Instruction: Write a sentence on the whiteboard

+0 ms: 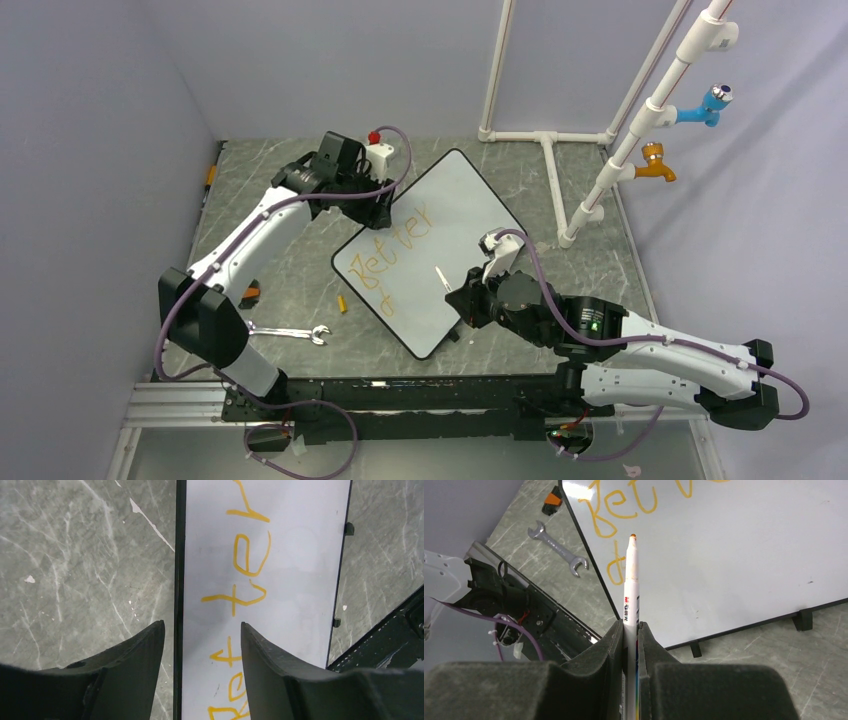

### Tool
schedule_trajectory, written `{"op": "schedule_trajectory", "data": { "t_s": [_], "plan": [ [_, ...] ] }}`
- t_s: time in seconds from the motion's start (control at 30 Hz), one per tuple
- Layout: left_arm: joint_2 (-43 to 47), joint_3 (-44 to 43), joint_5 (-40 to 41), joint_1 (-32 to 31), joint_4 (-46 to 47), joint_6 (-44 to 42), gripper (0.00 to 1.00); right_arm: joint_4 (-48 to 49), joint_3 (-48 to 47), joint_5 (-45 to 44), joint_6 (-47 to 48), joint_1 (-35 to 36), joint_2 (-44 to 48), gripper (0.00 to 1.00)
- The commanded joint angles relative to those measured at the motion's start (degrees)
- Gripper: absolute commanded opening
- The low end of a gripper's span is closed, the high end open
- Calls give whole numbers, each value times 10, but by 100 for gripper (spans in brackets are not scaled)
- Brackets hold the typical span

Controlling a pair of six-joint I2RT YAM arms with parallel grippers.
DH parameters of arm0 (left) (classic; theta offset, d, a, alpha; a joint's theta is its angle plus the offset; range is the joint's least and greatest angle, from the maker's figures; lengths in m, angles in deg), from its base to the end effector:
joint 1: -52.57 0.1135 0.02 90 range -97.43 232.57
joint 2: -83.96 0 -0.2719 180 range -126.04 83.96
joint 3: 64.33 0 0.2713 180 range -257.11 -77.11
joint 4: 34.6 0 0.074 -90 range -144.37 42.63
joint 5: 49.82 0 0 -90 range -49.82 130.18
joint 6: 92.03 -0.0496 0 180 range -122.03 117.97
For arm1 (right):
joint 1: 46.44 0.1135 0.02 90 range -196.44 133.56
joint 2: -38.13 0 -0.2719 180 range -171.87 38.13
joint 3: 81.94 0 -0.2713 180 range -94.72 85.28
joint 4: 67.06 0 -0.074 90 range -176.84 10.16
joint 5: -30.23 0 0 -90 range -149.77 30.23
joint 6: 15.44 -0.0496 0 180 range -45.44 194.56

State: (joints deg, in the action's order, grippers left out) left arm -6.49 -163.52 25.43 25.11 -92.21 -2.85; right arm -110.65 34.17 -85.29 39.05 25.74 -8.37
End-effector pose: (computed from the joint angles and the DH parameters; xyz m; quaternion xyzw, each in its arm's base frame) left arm 0.3229 -0.1821 0.3347 0.2706 0.8894 -0.1972 0.3113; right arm 0.0810 0.1822 0.3394 -0.1497 0.8227 0.3055 0.4555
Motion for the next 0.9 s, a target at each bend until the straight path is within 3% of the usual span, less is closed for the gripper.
{"op": "schedule_trajectory", "data": {
  "t_s": [0.0, 0.13, 0.27, 0.43, 0.73, 0.87],
  "plan": [
    [63, -26, 7, -1, 24, 3, 64, -9, -13, -12, 14, -3, 0, 0],
    [90, -39, -1, -8, 13, -20, 66, -6, -21, 37, 37, -40, -13, 0],
    [136, -17, -7, -31, 24, -90, 66, 2, -44, 157, 76, -108, -22, 0],
    [228, 71, 0, -86, 86, -186, 65, -19, -103, 298, 121, -177, -54, 0],
    [351, 221, 47, -221, 191, -338, 63, -47, -178, 408, 154, -196, -104, 0],
    [349, 221, 103, -279, 194, -367, 62, -53, -194, 432, 157, -196, -129, 0]
  ]
}}
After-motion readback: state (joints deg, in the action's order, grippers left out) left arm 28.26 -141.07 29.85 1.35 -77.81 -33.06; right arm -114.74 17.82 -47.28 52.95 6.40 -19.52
